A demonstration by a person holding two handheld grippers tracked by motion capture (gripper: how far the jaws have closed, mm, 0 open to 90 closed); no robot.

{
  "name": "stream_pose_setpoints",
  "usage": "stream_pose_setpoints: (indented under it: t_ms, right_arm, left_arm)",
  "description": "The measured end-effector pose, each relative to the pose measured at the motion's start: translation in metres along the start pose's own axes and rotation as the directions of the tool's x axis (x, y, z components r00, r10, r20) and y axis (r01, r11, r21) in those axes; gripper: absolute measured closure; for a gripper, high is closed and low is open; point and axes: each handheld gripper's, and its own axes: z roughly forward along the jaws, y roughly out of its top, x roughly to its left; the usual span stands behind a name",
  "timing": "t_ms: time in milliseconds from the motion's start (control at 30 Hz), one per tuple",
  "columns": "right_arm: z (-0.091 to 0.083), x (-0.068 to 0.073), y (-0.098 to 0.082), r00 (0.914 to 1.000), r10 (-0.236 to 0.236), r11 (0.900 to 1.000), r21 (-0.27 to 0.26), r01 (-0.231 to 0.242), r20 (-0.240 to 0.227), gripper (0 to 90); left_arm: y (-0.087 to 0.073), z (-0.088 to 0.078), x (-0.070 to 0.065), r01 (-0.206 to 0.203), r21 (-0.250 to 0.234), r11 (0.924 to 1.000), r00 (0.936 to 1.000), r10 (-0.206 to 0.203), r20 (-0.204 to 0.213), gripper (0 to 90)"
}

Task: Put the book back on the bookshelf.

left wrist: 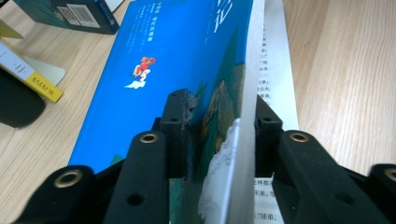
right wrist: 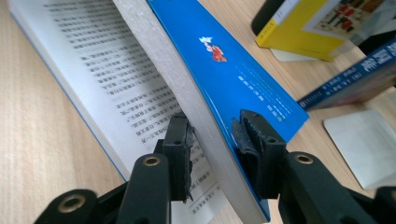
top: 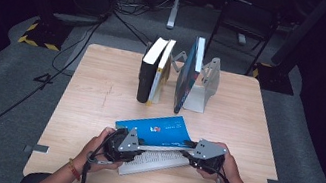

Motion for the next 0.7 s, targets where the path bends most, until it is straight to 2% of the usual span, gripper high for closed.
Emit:
stream_pose_setpoints:
  t_ms: [33, 67, 100, 133, 200, 267, 333, 400, 500, 533, 633, 700]
  right_arm:
    - [0.001, -0.001, 0.000, 0.9998, 0.007, 1.000, -0.010, -0.007, -0.021, 62.8]
    - [0.001, -0.004, -0.002, 0.9976, 0.024, 0.999, -0.042, -0.027, -0.066, 57.1]
    - [0.002, -0.006, -0.005, 0.9971, 0.029, 0.998, -0.061, -0.034, -0.070, 52.6]
    - [0.005, -0.009, -0.009, 0.9974, 0.036, 0.998, -0.056, -0.039, -0.063, 49.0]
    - [0.009, -0.016, -0.020, 0.9958, 0.057, 0.997, -0.056, -0.061, -0.071, 56.1]
    - [0.010, -0.020, -0.026, 0.9920, 0.073, 0.993, -0.090, -0.082, -0.103, 59.7]
    - [0.010, -0.019, -0.022, 0.9947, 0.016, 0.996, -0.089, -0.025, -0.102, 63.5]
    - [0.010, -0.016, -0.017, 0.9960, -0.024, 0.997, -0.082, 0.017, -0.086, 65.1]
    - [0.008, -0.012, -0.008, 0.9971, -0.049, 0.997, -0.070, 0.045, -0.058, 66.0]
    - [0.008, -0.010, -0.006, 0.9972, -0.051, 0.997, -0.063, 0.047, -0.055, 66.3]
    - [0.008, -0.007, 0.000, 0.9971, -0.054, 0.997, -0.059, 0.051, -0.053, 67.0]
    - [0.009, -0.006, 0.005, 0.9975, -0.051, 0.997, -0.058, 0.048, -0.050, 67.4]
  left_arm:
    - [-0.004, 0.000, 0.003, 0.004, -0.004, 1.0000, 0.9999, -0.004, 0.013, 67.5]
    - [-0.007, 0.000, 0.005, 0.009, -0.004, 0.9999, 0.9997, -0.009, 0.021, 68.0]
    - [-0.009, 0.000, 0.007, 0.020, -0.009, 0.9998, 0.9993, -0.020, 0.033, 68.3]
    - [-0.011, 0.000, 0.008, 0.025, -0.012, 0.9996, 0.9990, -0.025, 0.037, 68.2]
    - [-0.014, -0.002, 0.010, 0.039, -0.020, 0.9990, 0.9985, -0.039, 0.038, 68.1]
    - [-0.016, -0.003, 0.011, 0.049, -0.020, 0.9986, 0.9981, -0.048, 0.039, 67.6]
    - [-0.017, -0.004, 0.013, 0.068, 0.003, 0.9977, 0.9966, -0.068, 0.048, 65.4]
    - [-0.016, -0.006, 0.013, 0.101, 0.014, 0.9948, 0.9944, -0.101, 0.030, 56.4]
    - [-0.014, -0.010, 0.009, 0.109, 0.013, 0.9940, 0.9940, -0.109, 0.014, 47.9]
    - [-0.008, -0.012, 0.002, 0.103, 0.018, 0.9945, 0.9947, -0.103, 0.001, 45.5]
    - [0.003, -0.010, -0.007, 0.096, 0.046, 0.9943, 0.9948, -0.094, -0.038, 43.9]
    - [0.010, -0.007, -0.012, 0.106, 0.067, 0.9921, 0.9929, -0.102, -0.062, 43.6]
